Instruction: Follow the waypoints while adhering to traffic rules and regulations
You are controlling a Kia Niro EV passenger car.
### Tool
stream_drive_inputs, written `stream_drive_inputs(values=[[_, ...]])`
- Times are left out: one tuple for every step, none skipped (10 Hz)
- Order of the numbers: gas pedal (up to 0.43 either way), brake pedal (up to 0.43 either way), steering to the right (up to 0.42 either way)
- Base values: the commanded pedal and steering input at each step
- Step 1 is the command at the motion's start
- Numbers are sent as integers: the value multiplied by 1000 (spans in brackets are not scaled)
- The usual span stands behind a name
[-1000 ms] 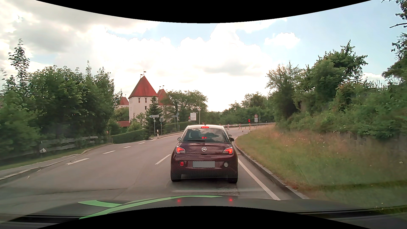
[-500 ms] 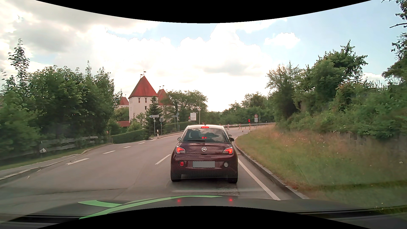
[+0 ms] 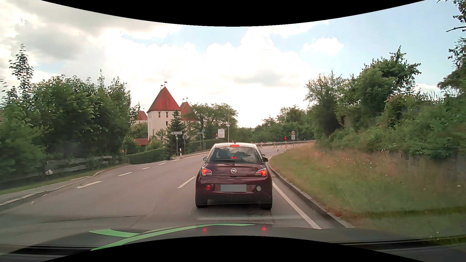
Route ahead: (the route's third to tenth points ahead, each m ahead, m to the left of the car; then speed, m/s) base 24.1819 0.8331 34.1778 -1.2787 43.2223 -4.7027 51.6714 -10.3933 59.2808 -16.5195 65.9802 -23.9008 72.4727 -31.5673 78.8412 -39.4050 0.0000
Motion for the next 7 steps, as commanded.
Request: stream_drive_inputs(values=[[0, 317, 27], [0, 317, 27], [0, 317, 27], [0, 317, 27], [0, 317, 27], [0, 317, 27], [0, 323, 27]])
